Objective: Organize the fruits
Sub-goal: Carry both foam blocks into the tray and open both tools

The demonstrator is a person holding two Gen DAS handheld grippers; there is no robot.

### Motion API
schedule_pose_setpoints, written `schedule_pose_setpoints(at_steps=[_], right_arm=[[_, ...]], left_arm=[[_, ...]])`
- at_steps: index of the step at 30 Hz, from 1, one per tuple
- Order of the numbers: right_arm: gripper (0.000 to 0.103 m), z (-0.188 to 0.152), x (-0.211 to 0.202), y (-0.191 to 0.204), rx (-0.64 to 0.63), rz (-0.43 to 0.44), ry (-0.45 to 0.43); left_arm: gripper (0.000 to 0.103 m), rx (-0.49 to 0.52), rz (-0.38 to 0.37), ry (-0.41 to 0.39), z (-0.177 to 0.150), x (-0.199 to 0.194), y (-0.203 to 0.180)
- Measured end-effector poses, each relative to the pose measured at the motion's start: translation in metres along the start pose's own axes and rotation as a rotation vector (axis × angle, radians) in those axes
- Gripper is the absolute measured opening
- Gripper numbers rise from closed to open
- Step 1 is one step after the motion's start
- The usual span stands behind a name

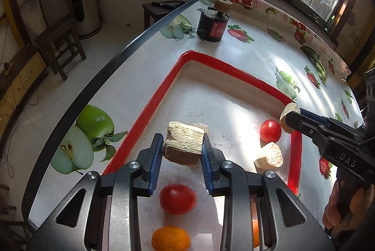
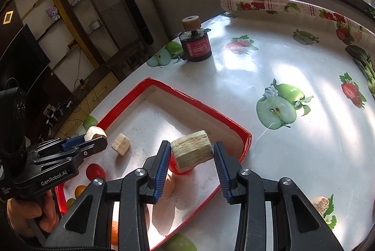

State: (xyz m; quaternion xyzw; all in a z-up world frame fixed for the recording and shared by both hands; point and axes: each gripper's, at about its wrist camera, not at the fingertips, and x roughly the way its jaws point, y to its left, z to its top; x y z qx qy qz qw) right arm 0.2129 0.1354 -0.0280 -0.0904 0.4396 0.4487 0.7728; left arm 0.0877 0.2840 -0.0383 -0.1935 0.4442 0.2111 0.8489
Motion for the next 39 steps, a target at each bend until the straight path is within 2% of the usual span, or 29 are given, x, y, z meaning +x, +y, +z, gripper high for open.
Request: schedule_pose_setpoints(at_steps=[8,19,25,33,36,39], right_arm=[[0.037,-0.002,0.007,-0.015,0.040,0.000,-0.003],[0.037,-0.003,0.015,-0.015,0.025,-0.018,0.003],[0.038,-0.002,0.013,-0.016,0.039,-0.009,0.008],[0.042,-0.010,-0.020,-0.016,0.032,-0.012,-0.039],[0.042,-0.018,-0.038,-0.020,0.036,-0.015,-0.056],[0.042,-0.029,-0.054,-0.027,0.053,-0.019,-0.064]], left_arm=[[0.028,-0.016,0.001,-0.003,-0.005,0.001,0.005],[0.028,-0.011,-0.005,0.007,-0.006,0.006,0.004],[0.028,-0.001,0.025,-0.003,-0.008,-0.003,0.000],[0.030,0.012,0.004,-0.059,-0.013,-0.033,-0.016],[0.036,0.021,-0.011,-0.071,-0.017,-0.041,-0.026],[0.037,0.036,-0.021,-0.077,-0.021,-0.047,-0.036]])
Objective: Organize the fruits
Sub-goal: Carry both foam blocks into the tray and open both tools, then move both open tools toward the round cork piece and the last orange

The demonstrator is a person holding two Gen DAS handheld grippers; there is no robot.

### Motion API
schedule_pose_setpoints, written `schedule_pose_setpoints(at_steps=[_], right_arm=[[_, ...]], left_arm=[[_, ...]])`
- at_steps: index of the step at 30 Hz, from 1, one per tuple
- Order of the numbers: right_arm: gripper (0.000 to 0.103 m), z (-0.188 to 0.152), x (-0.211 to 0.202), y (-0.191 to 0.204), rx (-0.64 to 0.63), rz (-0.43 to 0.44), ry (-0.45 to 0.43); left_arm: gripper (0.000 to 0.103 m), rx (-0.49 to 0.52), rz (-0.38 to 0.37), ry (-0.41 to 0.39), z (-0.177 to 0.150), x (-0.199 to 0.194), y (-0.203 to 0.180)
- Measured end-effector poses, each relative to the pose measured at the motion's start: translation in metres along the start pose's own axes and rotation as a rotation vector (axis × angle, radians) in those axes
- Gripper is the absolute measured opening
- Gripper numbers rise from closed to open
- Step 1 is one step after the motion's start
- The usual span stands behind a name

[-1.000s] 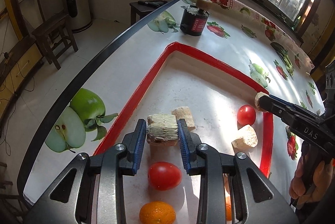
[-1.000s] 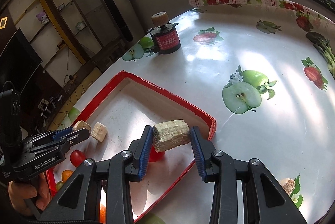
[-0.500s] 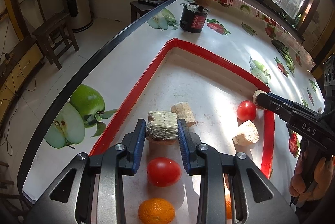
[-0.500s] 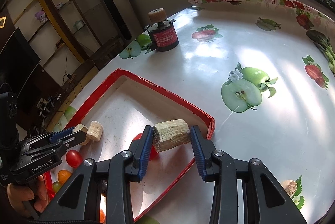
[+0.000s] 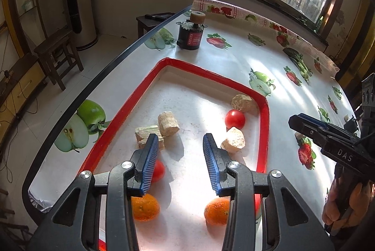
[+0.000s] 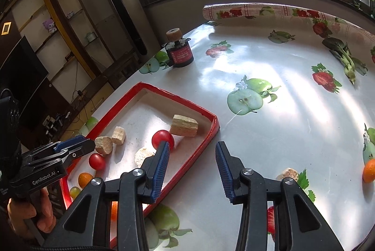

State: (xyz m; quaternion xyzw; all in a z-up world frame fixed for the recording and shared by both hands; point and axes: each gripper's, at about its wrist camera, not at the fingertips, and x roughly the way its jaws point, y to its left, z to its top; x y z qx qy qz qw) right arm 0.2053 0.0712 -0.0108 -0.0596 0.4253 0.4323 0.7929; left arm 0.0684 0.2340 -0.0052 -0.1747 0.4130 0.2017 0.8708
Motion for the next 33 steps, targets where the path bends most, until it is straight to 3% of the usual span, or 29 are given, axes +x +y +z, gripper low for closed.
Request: schedule_pose_setpoints(at_steps=[24,28,33], right_arm=[[0.047,-0.069,-0.096,-0.088,0.128,-0.099,-0.042],[0.047,-0.076,-0.105,-0.105,0.154,-0.119,-0.046],[0.047,-0.083,-0.116,-0.120,0.180,-0.139,-0.058]], left_arm=[[0.037,0.118,-0.105,0.008,-0.023,-0.020,-0.093],[0.043,0.140,-0.126,0.013,-0.026,-0.020,-0.108],[0.043,0.170,-0.147,0.020,-0.030,-0.019,-0.127]])
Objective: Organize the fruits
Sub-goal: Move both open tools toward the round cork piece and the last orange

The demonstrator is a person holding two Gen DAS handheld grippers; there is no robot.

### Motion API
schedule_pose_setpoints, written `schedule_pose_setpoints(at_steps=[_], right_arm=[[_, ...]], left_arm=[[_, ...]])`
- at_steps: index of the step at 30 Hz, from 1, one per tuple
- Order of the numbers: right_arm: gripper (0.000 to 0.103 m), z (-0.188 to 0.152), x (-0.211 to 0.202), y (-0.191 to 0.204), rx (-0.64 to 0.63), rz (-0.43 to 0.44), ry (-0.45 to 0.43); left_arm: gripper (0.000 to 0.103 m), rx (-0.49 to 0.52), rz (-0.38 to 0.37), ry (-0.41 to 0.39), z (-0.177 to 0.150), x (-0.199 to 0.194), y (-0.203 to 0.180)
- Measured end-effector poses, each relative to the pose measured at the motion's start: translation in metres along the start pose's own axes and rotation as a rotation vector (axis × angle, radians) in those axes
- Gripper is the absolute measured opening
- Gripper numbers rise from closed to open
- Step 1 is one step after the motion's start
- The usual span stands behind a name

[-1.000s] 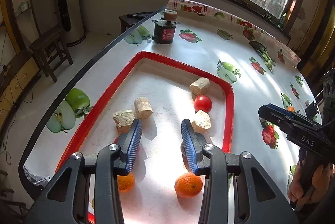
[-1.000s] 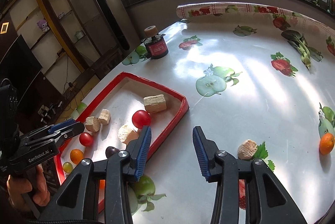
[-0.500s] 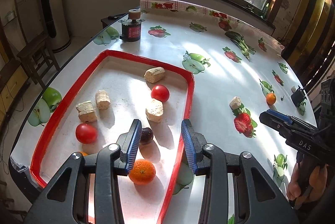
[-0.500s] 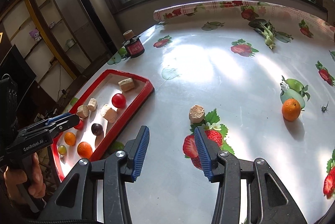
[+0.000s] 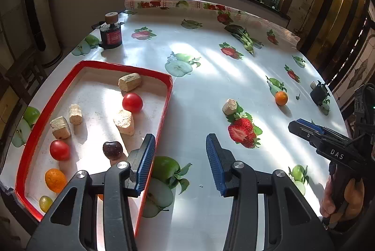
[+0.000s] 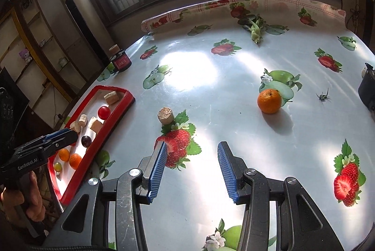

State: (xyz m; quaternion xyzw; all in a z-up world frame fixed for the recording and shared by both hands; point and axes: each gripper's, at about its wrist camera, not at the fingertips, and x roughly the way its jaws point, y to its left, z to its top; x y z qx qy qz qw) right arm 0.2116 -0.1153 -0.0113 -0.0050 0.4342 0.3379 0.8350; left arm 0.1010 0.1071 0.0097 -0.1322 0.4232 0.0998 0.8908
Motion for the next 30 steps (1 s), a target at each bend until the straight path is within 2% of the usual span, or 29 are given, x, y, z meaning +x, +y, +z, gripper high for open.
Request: schedule_pose_setpoints(at_steps=[17,30], right_arm=[[0.047,-0.003,-0.002,-0.049,0.058,-0.063,0.007],[0.047,0.022,0.031,-0.072,0.045,-0.102,0.046]], left_arm=[[0.043,0.059,-0.086,0.061,0.003,0.032,-0.051],[0.043,0.066,-0.137,0.121,0.025,0.090,-0.074]])
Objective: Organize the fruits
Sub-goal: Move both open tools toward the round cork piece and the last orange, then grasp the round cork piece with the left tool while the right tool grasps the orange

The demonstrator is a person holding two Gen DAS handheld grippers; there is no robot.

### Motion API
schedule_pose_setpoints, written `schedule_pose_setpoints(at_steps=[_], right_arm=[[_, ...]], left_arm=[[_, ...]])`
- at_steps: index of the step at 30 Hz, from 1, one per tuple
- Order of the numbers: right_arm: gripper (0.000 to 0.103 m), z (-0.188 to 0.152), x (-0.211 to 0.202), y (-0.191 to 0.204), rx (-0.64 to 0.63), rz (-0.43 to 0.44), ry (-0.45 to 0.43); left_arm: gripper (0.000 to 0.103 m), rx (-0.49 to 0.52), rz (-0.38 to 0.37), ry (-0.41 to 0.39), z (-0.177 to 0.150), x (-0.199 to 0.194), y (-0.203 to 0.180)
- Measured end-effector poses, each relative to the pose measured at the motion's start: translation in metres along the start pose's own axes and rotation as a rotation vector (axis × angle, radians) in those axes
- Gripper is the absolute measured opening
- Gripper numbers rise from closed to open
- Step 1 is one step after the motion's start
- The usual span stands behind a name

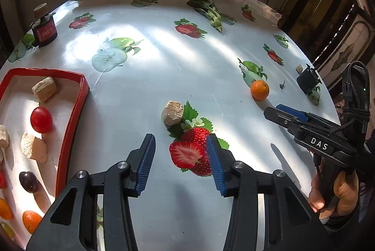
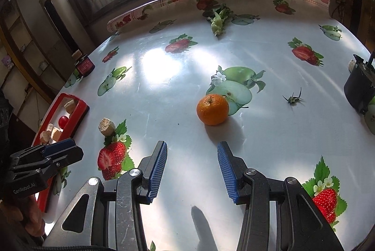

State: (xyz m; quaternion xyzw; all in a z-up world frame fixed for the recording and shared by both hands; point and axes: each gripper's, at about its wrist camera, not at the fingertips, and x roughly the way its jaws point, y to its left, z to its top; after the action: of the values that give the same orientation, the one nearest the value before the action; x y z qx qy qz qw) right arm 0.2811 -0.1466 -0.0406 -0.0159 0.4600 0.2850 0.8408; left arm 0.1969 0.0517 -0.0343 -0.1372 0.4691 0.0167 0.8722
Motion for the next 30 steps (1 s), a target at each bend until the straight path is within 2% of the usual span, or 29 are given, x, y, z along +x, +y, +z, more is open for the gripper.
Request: schedule_pose_setpoints(at_steps=[8,11,13,15,17,22,30], right_arm=[[0.047,0.022,0.030,-0.013,0.007,-0.037,0.027],[0.048,0.028,0.037,-0.014,-0.002,-0.046,0.017],[0.048,0.032,0.040,-0.012,-0.009,-0.049,0.011],[0.046,0.033,0.042,-0.010,-0.021,-0.059,0.006],[0.036,0.031,0.041,-0.008,-0.028,-0.057,0.003],[0.036,0.023,0.031,-0.002,-0.029,-0.019,0.008],[0.036,0.003,-0.003,0.028,-0.044,0.062,-0.024]], left_arm=[[0.043,0.005,0.030,0.033,0.019,0.042,-0.004],[0.042,0.028,0.040,0.017,0.021,0.046,-0.007],[0.029,0.046,0.057,0.008,0.021,0.047,-0.008],[0.023,0.062,0.063,0.003,0.019,0.046,-0.008],[0.023,0.055,0.050,0.006,0.017,0.044,-0.005],[0.023,0.037,0.035,0.005,0.008,0.033,-0.003],[0.023,0.020,0.064,-0.037,-0.011,-0.004,0.003]])
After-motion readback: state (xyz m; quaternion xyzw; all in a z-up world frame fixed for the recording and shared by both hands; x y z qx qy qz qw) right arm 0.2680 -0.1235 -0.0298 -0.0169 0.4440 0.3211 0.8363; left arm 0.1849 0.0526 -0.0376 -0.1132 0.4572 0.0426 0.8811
